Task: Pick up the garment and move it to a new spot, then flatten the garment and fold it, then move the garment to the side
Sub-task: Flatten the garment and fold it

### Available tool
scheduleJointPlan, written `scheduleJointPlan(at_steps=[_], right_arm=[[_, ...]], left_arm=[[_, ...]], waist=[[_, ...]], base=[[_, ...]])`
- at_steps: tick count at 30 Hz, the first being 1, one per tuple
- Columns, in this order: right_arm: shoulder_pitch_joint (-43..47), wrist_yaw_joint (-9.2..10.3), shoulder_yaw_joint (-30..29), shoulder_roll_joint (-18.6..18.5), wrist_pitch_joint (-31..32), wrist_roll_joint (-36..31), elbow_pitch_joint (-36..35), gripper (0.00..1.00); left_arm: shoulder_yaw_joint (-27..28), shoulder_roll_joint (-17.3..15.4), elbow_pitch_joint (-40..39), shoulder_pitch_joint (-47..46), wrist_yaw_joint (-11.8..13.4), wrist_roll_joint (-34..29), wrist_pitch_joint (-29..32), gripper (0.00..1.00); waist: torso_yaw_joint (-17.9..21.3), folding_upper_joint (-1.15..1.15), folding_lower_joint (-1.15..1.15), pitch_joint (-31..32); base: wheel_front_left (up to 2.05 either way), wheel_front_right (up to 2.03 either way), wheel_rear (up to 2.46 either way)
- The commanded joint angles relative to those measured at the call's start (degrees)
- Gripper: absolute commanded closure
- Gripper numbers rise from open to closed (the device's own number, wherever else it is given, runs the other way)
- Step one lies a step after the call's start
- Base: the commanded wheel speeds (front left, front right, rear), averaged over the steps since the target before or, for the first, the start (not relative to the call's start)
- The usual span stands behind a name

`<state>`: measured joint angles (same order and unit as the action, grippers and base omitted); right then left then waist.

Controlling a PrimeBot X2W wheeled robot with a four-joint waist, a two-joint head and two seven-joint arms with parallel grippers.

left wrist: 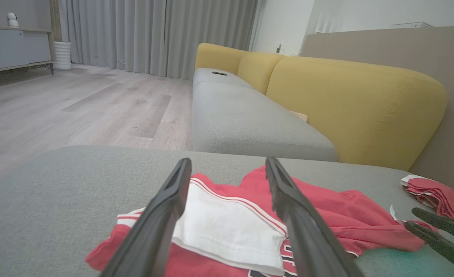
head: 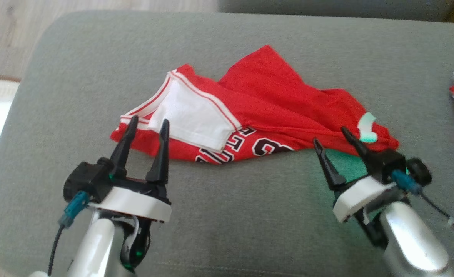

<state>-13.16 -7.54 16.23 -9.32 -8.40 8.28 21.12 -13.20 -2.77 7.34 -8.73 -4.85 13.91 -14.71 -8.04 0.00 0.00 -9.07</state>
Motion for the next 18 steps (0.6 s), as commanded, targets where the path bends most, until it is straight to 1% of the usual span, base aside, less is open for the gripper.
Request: scheduleJointPlan(at_steps=[1, 6, 9, 14, 15, 16, 17, 18], right_arm=[[-3.5, 0.05, 2.1, -1.6, 0.9, -0.7, -0.2, 0.00], [-8.6, 0.05, 7.3, -7.2, 4.1, -1.4, 5.7, 0.00], [-10.9, 0.05, 11.5, -9.5, 5.7, 1.0, 8.5, 0.00], [-14.2, 0.05, 17.9, -12.5, 7.4, 5.2, 11.8, 0.00], [-15.0, 0.05, 18.4, -12.9, 6.9, 5.6, 12.2, 0.79], [-15.8, 0.05, 18.7, -13.1, 5.9, 5.9, 12.5, 1.00], [-16.4, 0.05, 18.8, -13.1, 4.9, 6.1, 12.7, 1.00], [-17.7, 0.05, 18.9, -13.0, 2.4, 5.6, 12.8, 1.00]], left_arm=[[1.0, -0.1, -2.2, -2.6, 0.6, 0.4, -0.3, 0.00], [-0.7, -0.1, -2.1, -3.3, 1.1, 1.5, -0.3, 0.00], [-1.2, -0.1, -2.1, -3.4, 1.5, 1.9, -0.3, 0.00], [-1.5, -0.1, -2.1, -3.4, 2.0, 2.1, -0.3, 0.00], [-1.6, -0.1, -2.0, -3.5, 2.1, 2.1, -0.3, 0.00], [-1.6, -0.1, -1.9, -3.6, 2.2, 2.1, -0.3, 0.00], [-1.5, -0.1, -1.9, -3.7, 2.2, 2.1, -0.3, 0.00], [-1.2, -0.1, -1.9, -3.7, 2.4, 2.1, -0.3, 0.00]], waist=[[-1.9, 0.00, 0.00, -1.6], [-4.9, 0.00, 0.00, -3.2], [-5.8, 0.00, 0.00, -3.4], [-6.1, 0.00, 0.00, -3.5], [-6.0, 0.00, 0.00, -3.5], [-5.8, 0.00, 0.00, -3.4], [-5.5, 0.00, 0.00, -3.2], [-4.8, 0.00, 0.00, -2.9]], base=[[0.00, 0.00, 0.00], [0.00, 0.00, 0.00], [0.00, 0.00, 0.00], [0.00, 0.00, 0.00], [0.00, 0.00, 0.00], [0.00, 0.00, 0.00], [0.00, 0.00, 0.00], [0.00, 0.00, 0.00]])
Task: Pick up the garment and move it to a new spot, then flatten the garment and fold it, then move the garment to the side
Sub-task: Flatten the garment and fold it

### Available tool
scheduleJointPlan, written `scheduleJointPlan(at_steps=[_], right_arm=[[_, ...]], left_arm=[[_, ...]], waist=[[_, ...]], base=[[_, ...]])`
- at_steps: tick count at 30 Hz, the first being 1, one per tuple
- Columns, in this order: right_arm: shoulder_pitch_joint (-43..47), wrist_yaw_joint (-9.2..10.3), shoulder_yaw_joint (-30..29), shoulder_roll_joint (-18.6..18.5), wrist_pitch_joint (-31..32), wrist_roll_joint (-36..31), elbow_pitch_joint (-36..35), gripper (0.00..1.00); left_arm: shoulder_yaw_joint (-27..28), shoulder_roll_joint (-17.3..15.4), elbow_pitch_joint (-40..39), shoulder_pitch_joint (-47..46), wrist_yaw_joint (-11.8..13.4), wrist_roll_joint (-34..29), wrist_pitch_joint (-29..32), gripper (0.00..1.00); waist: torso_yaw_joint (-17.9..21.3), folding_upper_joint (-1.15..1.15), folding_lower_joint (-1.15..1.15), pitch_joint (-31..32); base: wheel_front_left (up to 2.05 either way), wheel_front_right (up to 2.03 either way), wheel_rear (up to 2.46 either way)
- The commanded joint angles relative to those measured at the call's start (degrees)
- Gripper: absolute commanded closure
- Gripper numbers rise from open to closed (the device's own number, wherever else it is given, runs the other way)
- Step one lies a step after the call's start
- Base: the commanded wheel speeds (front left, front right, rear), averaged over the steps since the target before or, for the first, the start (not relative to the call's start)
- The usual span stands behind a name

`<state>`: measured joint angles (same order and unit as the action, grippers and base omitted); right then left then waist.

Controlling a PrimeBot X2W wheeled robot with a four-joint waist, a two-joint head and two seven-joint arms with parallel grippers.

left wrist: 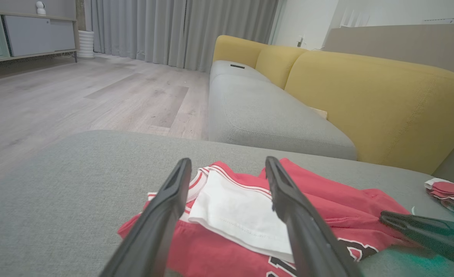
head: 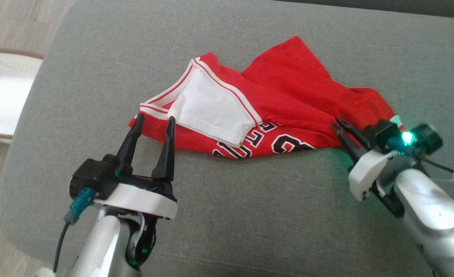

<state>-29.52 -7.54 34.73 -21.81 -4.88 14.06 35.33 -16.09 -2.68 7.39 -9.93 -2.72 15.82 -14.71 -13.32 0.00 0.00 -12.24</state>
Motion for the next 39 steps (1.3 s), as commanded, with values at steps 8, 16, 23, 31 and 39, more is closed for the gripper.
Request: scheduleJointPlan(at_steps=[8, 16, 23, 31, 39], right_arm=[[-2.7, 0.05, -4.5, 1.0, -9.1, -8.1, -5.8, 1.00], [2.8, 0.05, -13.2, 3.6, -10.1, -16.7, -22.3, 1.00], [6.7, 0.05, -15.5, 4.1, -7.9, -14.7, -29.9, 1.00], [15.2, 0.05, -23.1, 9.9, -4.0, -7.2, -31.9, 1.00], [24.5, 0.05, -32.2, 18.0, -5.5, -3.4, -30.3, 1.00]], left_arm=[[3.1, -0.2, -1.8, -1.5, 0.0, -0.4, -0.3, 0.00], [4.4, -0.2, -2.3, 0.9, -0.1, -0.5, -0.3, 0.00], [5.1, -0.2, -2.8, 2.1, -0.2, -0.3, -0.3, 0.00], [4.5, -0.2, -2.7, 3.1, -0.4, -0.1, -0.3, 0.00], [5.0, -0.2, -2.2, 4.3, -0.7, 0.4, -0.3, 0.00]], waist=[[4.5, 0.00, 0.00, 3.9], [7.6, 0.00, 0.00, 8.6], [7.8, 0.00, 0.00, 10.6], [8.0, 0.00, 0.00, 10.7], [10.7, 0.00, 0.00, 9.7]], base=[[0.00, 0.00, 0.00], [0.00, 0.00, 0.00], [0.00, 0.00, 0.00], [0.00, 0.00, 0.00], [0.00, 0.00, 0.00]])
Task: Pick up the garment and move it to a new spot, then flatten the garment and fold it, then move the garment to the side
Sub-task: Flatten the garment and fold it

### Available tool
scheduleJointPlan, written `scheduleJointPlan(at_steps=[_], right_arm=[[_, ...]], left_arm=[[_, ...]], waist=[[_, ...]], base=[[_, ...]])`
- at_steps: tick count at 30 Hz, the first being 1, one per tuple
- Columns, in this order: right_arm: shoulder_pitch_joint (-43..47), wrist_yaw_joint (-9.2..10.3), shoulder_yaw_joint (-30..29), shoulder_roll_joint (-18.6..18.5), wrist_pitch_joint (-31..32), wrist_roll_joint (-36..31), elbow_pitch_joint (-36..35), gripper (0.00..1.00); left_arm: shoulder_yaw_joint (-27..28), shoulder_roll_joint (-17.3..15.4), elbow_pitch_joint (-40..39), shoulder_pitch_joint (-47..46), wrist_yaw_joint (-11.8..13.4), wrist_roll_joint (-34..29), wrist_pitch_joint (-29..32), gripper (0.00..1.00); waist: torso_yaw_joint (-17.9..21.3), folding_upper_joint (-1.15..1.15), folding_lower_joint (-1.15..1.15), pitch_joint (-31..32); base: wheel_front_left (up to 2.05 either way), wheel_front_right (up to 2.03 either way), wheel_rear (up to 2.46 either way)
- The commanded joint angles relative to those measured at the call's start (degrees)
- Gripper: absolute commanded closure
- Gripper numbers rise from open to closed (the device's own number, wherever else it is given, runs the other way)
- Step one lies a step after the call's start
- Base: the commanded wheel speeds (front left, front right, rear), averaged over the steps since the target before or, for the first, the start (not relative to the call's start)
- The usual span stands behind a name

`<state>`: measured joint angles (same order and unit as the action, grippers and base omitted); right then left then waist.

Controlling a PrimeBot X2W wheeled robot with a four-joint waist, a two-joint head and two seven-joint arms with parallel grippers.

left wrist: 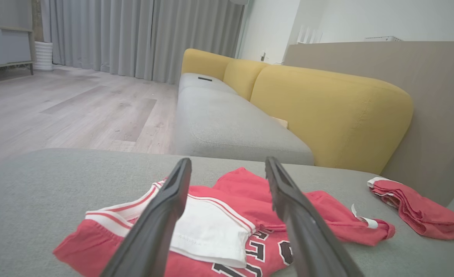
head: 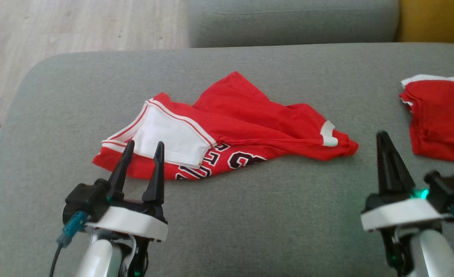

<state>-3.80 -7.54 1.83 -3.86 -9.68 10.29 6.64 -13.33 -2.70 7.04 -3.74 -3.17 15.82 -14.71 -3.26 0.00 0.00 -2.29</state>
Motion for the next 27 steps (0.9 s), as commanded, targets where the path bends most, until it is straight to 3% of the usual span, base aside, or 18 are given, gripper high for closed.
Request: scheduleJointPlan(at_steps=[1, 2, 3, 4, 14, 27], right_arm=[[-0.5, 0.05, 0.2, 0.4, -0.9, 1.1, -1.0, 1.00], [0.0, 0.05, -0.2, 0.7, -1.3, 2.0, -0.4, 1.00], [0.5, 0.05, -0.3, 0.8, -1.6, 2.4, 0.3, 0.61], [0.8, 0.05, -0.1, 0.9, -1.9, 2.6, 1.2, 0.00], [0.0, 0.05, 1.4, 1.0, -4.5, 3.4, 7.3, 0.00], [-1.6, 0.05, 2.7, 1.0, -5.1, 1.5, 7.8, 0.00]], left_arm=[[2.4, -0.2, -1.8, -1.7, -0.2, 0.5, -0.3, 0.00], [2.4, -0.2, -1.6, -1.6, -0.3, 0.5, -0.3, 0.00], [2.5, -0.2, -1.4, -1.4, -0.4, 0.6, -0.3, 0.00], [2.5, -0.2, -1.0, -1.3, -0.5, 0.6, -0.3, 0.00], [2.5, -0.2, -0.3, -0.7, -0.4, 0.8, -0.3, 0.00], [1.5, -0.2, -0.8, -1.2, -0.5, 0.9, -0.3, 0.00]], waist=[[1.0, 0.00, 0.00, -0.3], [1.3, 0.00, 0.00, -0.4], [1.7, 0.00, 0.00, -0.4], [1.9, 0.00, 0.00, -0.5], [2.9, 0.00, 0.00, -0.6], [1.8, 0.00, 0.00, -1.4]], base=[[0.00, 0.00, 0.00], [0.00, 0.00, 0.00], [0.00, 0.00, 0.00], [0.00, 0.00, 0.00], [0.00, 0.00, 0.00], [0.00, 0.00, 0.00]])
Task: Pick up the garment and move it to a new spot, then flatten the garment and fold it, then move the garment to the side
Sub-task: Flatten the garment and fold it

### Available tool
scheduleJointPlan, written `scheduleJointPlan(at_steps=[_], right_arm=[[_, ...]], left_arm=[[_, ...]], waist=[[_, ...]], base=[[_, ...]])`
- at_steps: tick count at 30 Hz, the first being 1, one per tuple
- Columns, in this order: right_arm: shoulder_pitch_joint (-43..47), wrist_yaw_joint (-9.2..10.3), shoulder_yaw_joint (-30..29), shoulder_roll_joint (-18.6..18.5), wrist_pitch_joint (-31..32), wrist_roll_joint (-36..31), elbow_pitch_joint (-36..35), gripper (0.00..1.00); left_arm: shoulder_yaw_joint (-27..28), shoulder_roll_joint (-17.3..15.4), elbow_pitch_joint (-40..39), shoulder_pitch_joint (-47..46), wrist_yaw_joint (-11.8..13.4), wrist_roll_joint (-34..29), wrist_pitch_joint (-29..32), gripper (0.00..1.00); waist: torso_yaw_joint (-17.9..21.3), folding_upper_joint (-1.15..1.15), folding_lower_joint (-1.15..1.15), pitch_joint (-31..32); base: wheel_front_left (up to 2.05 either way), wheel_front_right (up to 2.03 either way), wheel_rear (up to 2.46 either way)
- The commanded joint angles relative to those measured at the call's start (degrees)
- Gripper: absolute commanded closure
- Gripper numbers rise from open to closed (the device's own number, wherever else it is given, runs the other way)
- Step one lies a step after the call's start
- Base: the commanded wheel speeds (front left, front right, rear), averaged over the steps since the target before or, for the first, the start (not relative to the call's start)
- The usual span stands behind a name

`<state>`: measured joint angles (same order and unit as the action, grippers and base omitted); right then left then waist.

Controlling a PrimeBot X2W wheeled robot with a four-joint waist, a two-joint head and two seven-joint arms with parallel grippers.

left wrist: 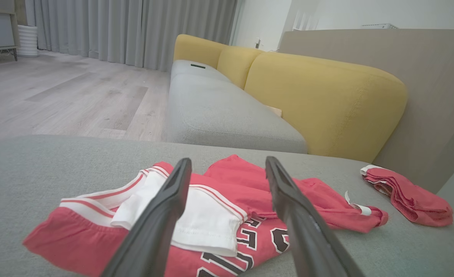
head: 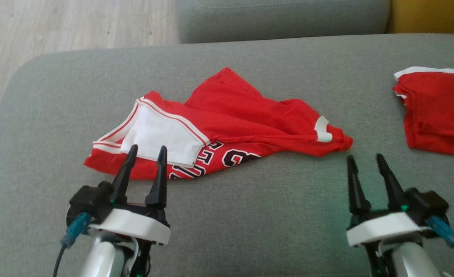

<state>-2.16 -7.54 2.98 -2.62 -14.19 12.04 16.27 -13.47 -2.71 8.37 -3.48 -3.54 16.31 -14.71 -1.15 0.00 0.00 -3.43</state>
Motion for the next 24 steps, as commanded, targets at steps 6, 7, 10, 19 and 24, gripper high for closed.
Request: scheduleJointPlan(at_steps=[6, 7, 10, 19, 24], right_arm=[[-7.3, 0.05, 6.7, -2.6, 1.9, -2.8, -1.3, 0.00], [-8.4, 0.05, 7.9, -3.6, 2.7, -2.8, -1.0, 0.00], [-12.0, 0.05, 11.3, -6.9, 5.2, -2.7, 0.8, 0.00], [-22.4, 0.05, 25.0, -16.3, 12.3, 4.7, 8.1, 0.00], [-26.3, 0.05, 31.2, -20.4, 15.4, 7.6, 12.7, 0.00]], left_arm=[[0.7, -0.2, -2.2, -3.1, -0.1, 0.7, -0.3, 0.00], [0.4, -0.2, -2.2, -3.5, -0.1, 0.6, -0.3, 0.00], [-0.6, -0.2, -2.1, -5.0, -0.2, 0.6, -0.3, 0.00], [-3.4, -0.2, -1.6, -7.6, 0.3, 1.8, -0.3, 0.00], [-4.2, -0.2, -1.5, -8.1, 0.8, 2.4, -0.3, 0.00]], waist=[[-2.8, 0.00, 0.00, -3.6], [-3.4, 0.00, 0.00, -4.4], [-5.4, 0.00, 0.00, -6.8], [-10.9, 0.00, 0.00, -11.4], [-12.4, 0.00, 0.00, -12.2]], base=[[0.00, 0.00, 0.00], [0.00, 0.00, 0.00], [0.00, 0.00, 0.00], [0.00, 0.00, 0.00], [0.00, 0.00, 0.00]])
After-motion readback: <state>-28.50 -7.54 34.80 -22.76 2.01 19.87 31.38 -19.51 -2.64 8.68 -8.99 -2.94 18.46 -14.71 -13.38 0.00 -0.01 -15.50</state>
